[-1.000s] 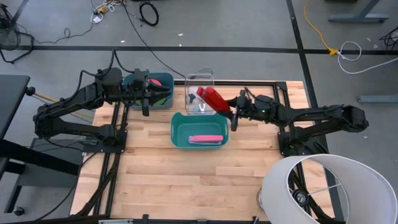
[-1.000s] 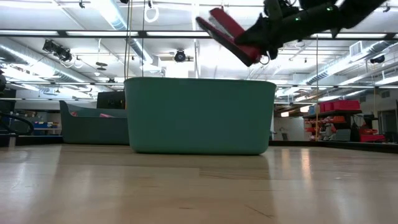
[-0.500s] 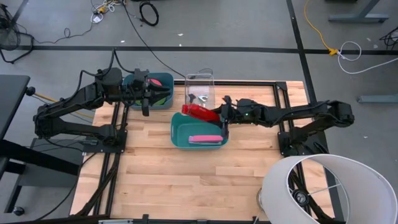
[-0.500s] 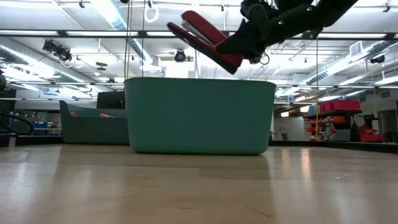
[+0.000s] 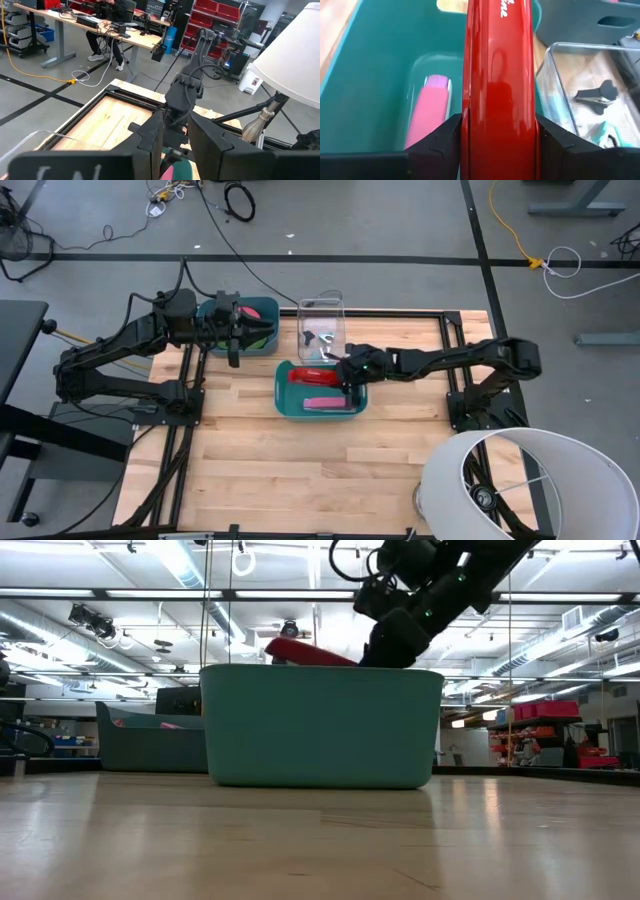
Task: Pick and place Stapler, Stapler remover, tape
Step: Put the red stapler into the green bin
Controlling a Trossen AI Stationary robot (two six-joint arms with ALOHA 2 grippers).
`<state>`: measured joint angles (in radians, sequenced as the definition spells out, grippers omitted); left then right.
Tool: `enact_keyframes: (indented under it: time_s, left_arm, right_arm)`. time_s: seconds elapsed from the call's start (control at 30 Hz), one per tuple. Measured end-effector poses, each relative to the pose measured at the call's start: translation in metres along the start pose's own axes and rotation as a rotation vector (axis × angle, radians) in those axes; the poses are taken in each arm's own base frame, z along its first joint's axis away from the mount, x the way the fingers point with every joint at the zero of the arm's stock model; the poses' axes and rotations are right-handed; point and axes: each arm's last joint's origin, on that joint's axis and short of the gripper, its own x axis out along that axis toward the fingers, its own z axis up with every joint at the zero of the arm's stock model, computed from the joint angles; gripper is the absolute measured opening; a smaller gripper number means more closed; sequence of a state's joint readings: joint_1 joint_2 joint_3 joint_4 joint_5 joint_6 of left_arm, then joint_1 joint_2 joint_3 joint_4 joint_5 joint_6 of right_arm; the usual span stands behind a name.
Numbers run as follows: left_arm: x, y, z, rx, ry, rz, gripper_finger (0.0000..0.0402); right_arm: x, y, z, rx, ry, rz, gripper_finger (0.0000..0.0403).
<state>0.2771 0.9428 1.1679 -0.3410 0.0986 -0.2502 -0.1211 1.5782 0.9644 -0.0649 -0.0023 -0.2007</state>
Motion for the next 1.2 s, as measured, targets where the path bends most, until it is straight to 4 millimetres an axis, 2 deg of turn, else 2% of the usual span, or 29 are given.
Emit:
enact_keyframes:
  time_s: [0.23, 0.7, 0.93, 1.2]
  left_arm:
    - [0.000, 0.000, 0.000, 0.001, 0.001, -0.001, 0.0094]
    - [0.000, 0.000, 0.000, 0.000, 0.000, -0.001, 0.0094]
    - [0.000, 0.000, 0.000, 0.000, 0.000, -0.001, 0.0094]
    - [0.000, 0.000, 0.000, 0.001, 0.000, -0.001, 0.0094]
  right_arm:
    - [0.006, 0.001, -0.009, 0.004, 0.088, 0.023, 0.0180]
    - [0.005, -0.007, -0.010, 0.029, 0.081, 0.023, 0.0180]
    - [-0.008, -0.014, 0.028, 0.034, 0.103, 0.043, 0.0180]
    - [-0.017, -0.017, 0.042, 0.067, 0.138, 0.048, 0.0180]
